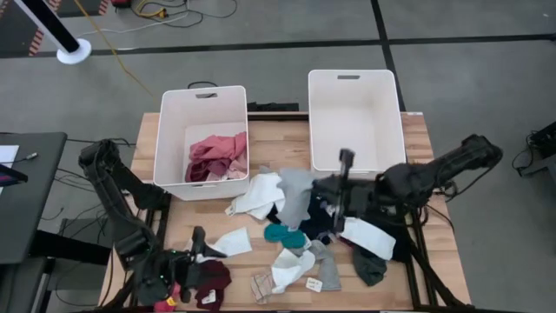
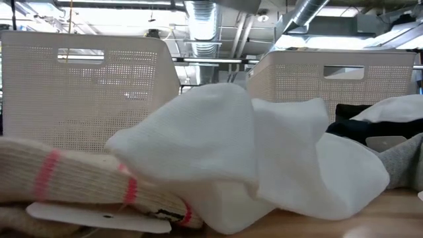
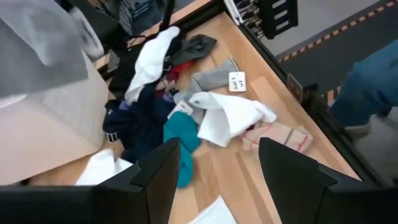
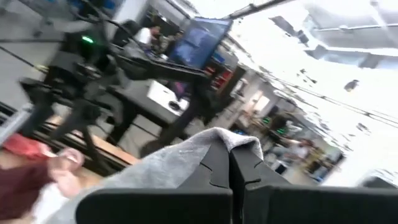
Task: Sort clothes
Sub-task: Put the gray underwear into the right white bin
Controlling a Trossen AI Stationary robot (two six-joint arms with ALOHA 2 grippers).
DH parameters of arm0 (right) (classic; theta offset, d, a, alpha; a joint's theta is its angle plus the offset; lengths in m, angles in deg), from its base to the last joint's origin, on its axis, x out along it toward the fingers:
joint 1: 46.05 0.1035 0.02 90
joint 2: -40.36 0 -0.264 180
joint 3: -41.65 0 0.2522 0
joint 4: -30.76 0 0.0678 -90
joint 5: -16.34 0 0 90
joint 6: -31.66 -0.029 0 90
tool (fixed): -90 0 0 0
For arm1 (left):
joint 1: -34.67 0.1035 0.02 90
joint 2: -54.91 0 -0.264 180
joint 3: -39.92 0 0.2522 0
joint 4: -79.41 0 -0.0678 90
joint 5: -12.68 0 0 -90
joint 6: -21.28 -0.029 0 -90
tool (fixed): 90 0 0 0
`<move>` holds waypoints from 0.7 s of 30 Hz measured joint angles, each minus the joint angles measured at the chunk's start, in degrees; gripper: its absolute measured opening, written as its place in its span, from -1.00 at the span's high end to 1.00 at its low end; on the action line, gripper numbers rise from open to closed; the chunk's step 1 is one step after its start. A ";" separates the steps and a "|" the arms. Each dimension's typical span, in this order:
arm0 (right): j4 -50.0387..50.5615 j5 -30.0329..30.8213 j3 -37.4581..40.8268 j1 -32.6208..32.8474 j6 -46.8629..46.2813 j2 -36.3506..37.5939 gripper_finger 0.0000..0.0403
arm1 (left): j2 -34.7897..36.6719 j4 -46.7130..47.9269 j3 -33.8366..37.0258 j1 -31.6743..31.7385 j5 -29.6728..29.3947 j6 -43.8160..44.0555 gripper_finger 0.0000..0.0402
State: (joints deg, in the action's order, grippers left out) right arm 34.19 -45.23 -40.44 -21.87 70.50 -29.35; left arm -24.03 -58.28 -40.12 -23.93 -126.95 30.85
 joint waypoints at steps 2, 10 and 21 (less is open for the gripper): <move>0.81 1.49 0.00 -0.94 0.87 1.75 1.00 | -0.02 0.93 0.00 -0.49 0.00 1.63 -0.06; 7.56 9.49 0.00 -6.06 1.78 9.28 1.00 | 0.00 7.59 0.00 -0.69 -0.02 11.41 -0.06; 18.28 15.01 0.02 -18.35 -3.10 16.63 1.00 | 0.00 8.47 0.00 -0.97 1.62 15.96 -0.06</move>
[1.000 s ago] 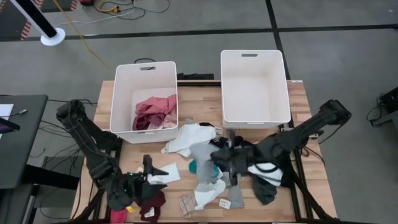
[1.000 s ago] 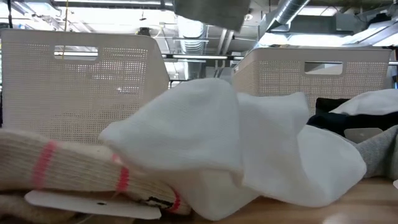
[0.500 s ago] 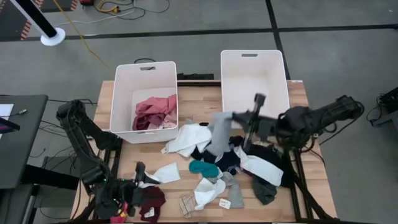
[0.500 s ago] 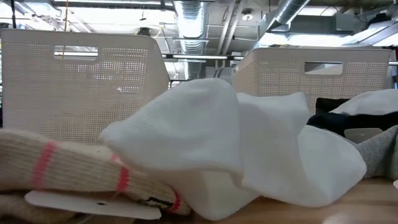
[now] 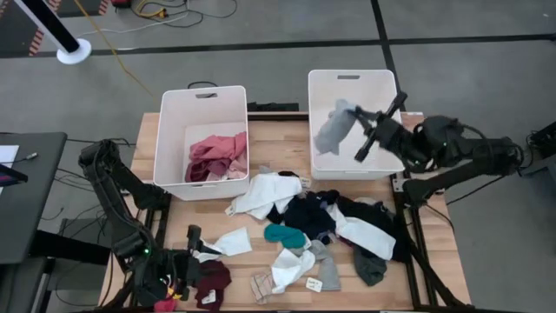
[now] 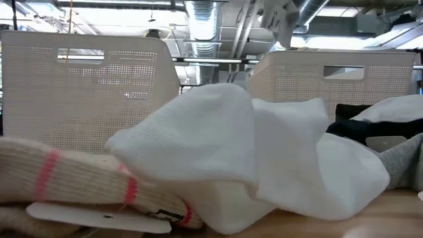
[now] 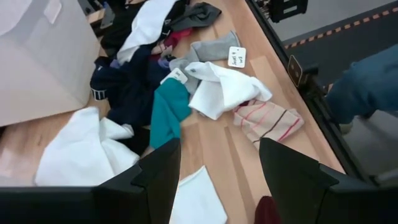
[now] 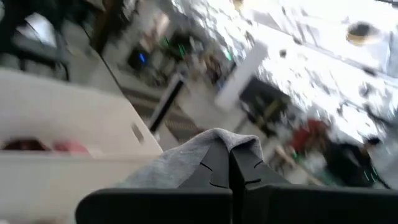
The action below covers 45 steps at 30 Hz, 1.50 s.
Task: Sort clothes
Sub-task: Put the gray underwear into the right white bin
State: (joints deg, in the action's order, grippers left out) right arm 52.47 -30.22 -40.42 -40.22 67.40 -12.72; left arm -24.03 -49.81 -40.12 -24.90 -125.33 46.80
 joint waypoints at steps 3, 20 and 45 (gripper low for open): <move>7.00 -0.02 0.00 -5.94 -5.89 1.01 1.00 | 0.00 0.00 0.00 0.02 0.61 1.05 -0.06; 35.94 -19.40 0.09 -30.29 -32.22 -5.84 1.00 | -0.01 -0.01 0.00 0.02 1.77 1.77 -0.06; 45.71 -38.75 0.11 -40.57 -36.34 -22.02 0.92 | -0.02 3.58 0.02 -0.42 15.37 15.72 -0.06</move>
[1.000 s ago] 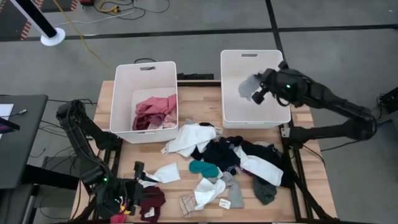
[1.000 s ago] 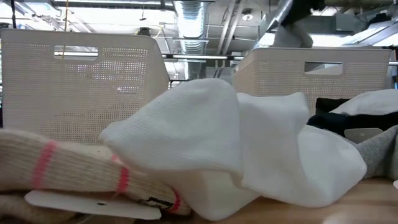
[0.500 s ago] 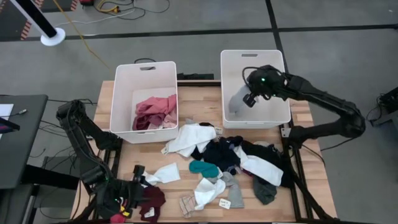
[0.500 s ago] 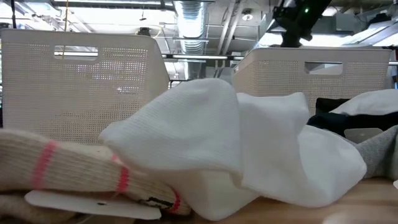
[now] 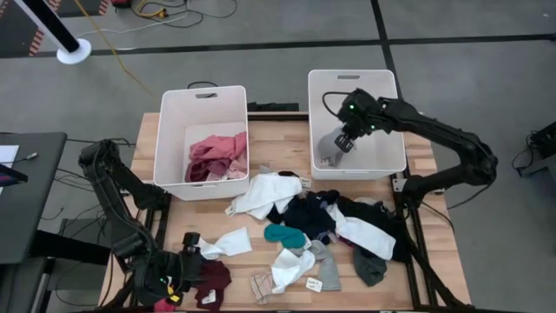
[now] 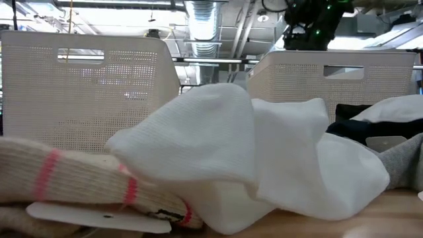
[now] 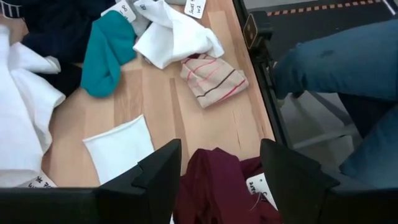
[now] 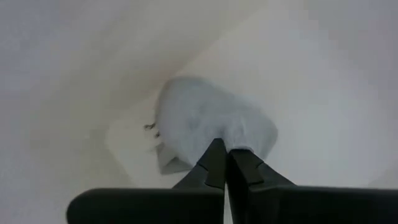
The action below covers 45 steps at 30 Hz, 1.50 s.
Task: Sort clothes
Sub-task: Put the gray underwear into the right white bin, then put the dark red underwear into the left white bin
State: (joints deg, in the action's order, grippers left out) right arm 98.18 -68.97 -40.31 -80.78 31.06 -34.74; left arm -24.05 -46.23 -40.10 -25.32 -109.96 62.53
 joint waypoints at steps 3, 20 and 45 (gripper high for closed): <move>1.91 -3.39 0.00 -0.67 -0.50 -1.70 0.92 | 0.00 0.01 0.00 0.00 0.02 0.03 -0.06; 3.45 -6.58 0.02 -1.80 -1.40 -0.79 0.30 | -5.91 4.30 0.01 -0.02 15.06 10.44 -0.06; -7.03 -6.53 0.04 17.55 -5.83 20.24 -0.31 | -17.86 4.81 0.07 1.81 17.39 10.43 -0.05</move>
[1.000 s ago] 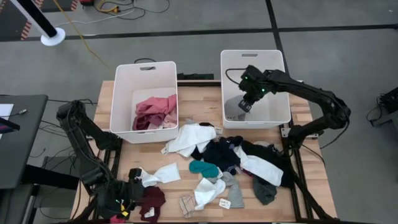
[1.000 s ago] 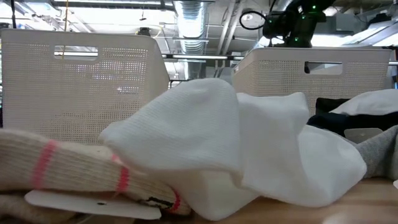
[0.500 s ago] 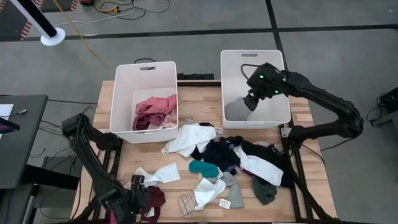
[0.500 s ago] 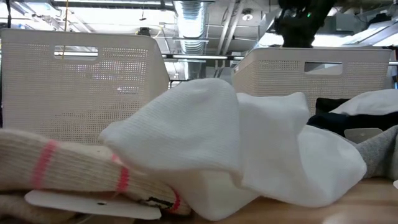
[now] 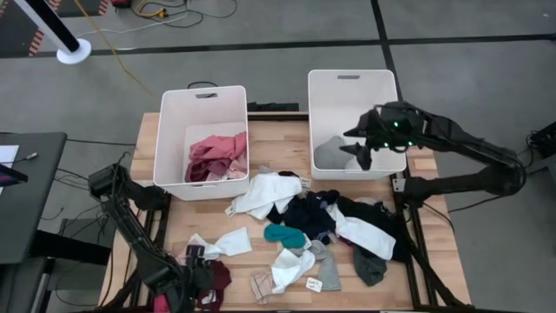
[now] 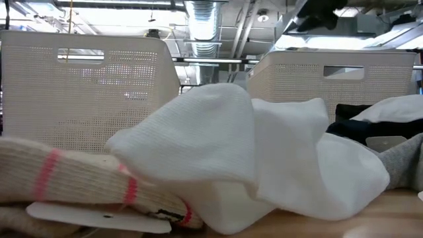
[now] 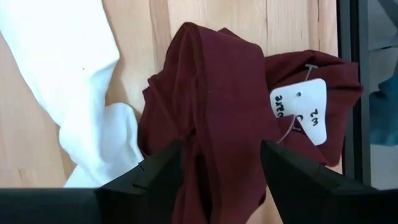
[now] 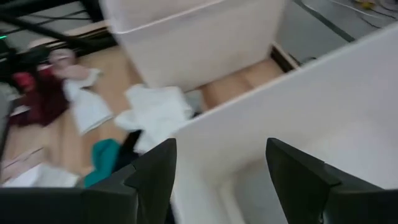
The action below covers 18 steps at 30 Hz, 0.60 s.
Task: Sort clothes
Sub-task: Put the dark red underwear into the left white bin
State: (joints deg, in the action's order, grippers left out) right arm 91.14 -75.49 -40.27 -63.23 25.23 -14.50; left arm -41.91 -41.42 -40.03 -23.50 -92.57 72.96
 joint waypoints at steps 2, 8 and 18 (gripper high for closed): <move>-0.03 0.03 0.00 2.72 -0.04 0.32 -0.31 | 0.01 -0.02 0.00 0.30 0.00 -0.07 -0.03; -0.04 0.27 0.00 9.67 0.21 0.12 -0.31 | 0.00 -0.33 0.00 0.72 0.15 -1.02 0.07; -2.42 0.40 0.00 20.56 -0.05 -0.30 -0.31 | 0.04 -6.23 2.63 0.90 0.45 -1.19 0.14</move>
State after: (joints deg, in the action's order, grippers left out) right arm 88.73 -75.09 -40.27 -42.67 25.18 -14.80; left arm -41.87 -47.65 -37.41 -22.61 -92.12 71.77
